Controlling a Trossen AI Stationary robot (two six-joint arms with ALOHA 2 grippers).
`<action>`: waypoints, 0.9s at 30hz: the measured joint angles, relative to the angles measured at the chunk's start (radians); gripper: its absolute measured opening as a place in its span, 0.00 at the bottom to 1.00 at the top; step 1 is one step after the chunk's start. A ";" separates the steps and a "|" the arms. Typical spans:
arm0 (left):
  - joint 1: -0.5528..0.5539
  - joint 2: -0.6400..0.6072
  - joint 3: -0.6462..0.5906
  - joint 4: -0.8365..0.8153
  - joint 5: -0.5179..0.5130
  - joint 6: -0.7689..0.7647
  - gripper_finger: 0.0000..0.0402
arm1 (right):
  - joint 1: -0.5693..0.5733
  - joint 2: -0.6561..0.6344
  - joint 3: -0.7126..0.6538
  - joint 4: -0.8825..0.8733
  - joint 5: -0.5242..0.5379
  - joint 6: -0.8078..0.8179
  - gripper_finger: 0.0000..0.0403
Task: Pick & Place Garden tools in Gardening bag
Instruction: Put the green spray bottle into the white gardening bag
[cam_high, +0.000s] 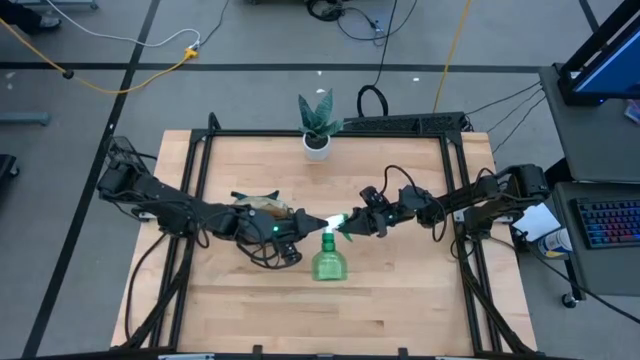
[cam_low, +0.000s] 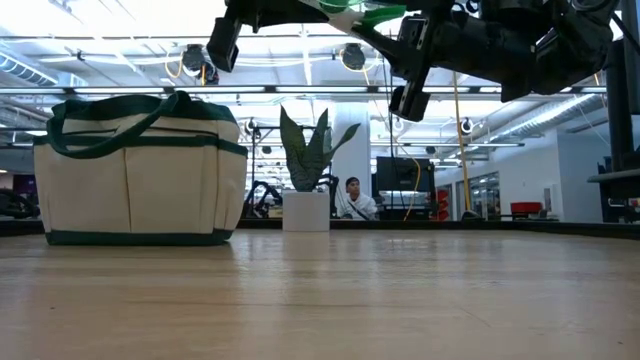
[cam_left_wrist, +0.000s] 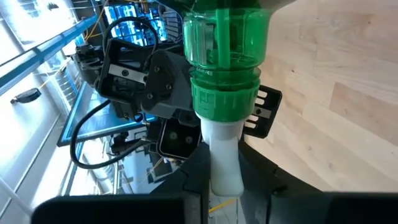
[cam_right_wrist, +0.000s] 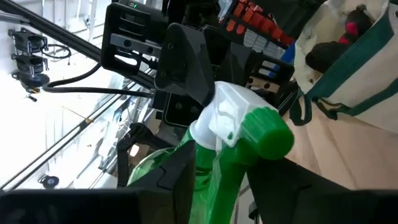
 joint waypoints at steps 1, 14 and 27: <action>-0.001 0.000 0.000 -0.001 -0.002 0.000 0.15 | -0.001 0.000 0.000 0.000 0.000 -0.006 0.34; -0.034 0.002 0.000 -0.013 -0.064 -0.056 0.13 | -0.034 0.000 0.000 -0.027 0.000 -0.131 0.38; -0.046 0.002 0.001 -0.084 -0.178 -0.140 0.13 | -0.038 0.000 -0.001 -0.049 -0.003 -0.153 0.39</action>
